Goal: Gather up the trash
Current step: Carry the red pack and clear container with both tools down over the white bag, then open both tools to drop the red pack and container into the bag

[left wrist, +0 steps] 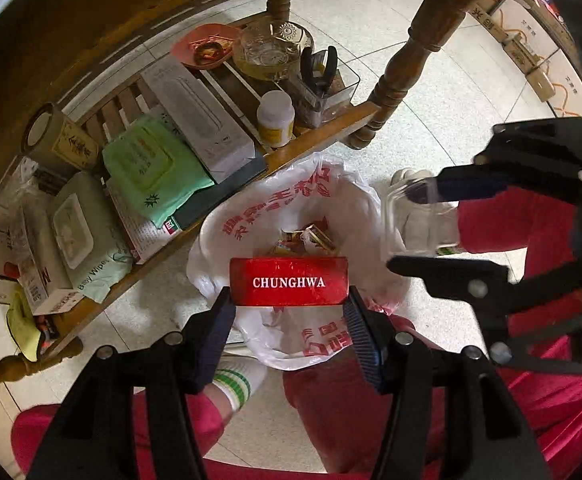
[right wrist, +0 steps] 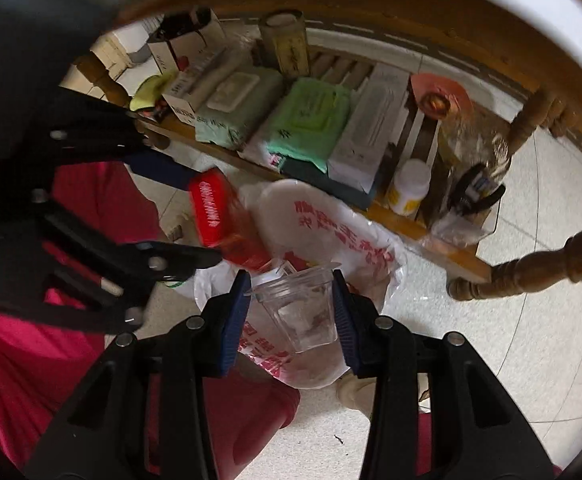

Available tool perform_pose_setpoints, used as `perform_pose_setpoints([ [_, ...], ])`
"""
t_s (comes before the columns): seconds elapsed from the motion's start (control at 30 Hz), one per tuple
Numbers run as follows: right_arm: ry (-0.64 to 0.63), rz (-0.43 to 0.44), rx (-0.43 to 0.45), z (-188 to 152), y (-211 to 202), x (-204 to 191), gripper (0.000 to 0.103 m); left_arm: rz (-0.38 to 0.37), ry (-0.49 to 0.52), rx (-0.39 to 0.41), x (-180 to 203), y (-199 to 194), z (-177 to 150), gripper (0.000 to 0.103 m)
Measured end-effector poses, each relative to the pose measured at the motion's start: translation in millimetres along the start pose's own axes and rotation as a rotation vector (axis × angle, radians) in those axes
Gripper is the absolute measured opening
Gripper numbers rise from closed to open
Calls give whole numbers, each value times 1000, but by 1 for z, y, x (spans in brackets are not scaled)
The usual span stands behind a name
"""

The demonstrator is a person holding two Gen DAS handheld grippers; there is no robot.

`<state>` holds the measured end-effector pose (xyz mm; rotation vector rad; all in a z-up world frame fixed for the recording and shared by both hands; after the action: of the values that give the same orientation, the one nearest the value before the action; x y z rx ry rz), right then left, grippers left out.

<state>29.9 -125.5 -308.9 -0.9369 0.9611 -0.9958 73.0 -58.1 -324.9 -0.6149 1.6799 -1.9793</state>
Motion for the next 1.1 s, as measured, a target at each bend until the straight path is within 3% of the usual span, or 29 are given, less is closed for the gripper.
perform_pose_setpoints([
  [0.13,36,3,-11,-7,18,7,41,-85,-72,-18,-9,20,-9,54],
  [0.43,59,24,-45,-10,43,7,41,-91,-133,-107,-17,59,-15,54],
  [0.7,69,50,-68,-13,58,9,42,-102,-123,-190,-18,87,-18,55],
  [0.77,78,54,-67,-12,59,10,60,-121,-119,-206,-17,90,-17,62],
  [0.8,79,52,-64,-12,59,10,62,-114,-121,-215,-18,92,-18,71],
  [1.1,80,55,-68,-15,60,9,63,-117,-149,-219,-23,90,-19,78],
])
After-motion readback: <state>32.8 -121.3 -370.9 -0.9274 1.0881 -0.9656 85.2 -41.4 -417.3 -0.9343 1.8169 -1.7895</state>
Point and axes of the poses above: each gripper's, at about its wrist camera, not at the fingertips, and y roughly the way its jaws point, x to its right, z to its top, the point moved 3 cm from there along y, roughly the way its jaws point, and after that the axes turned 9 degrees about y, right-handed, at the moved point
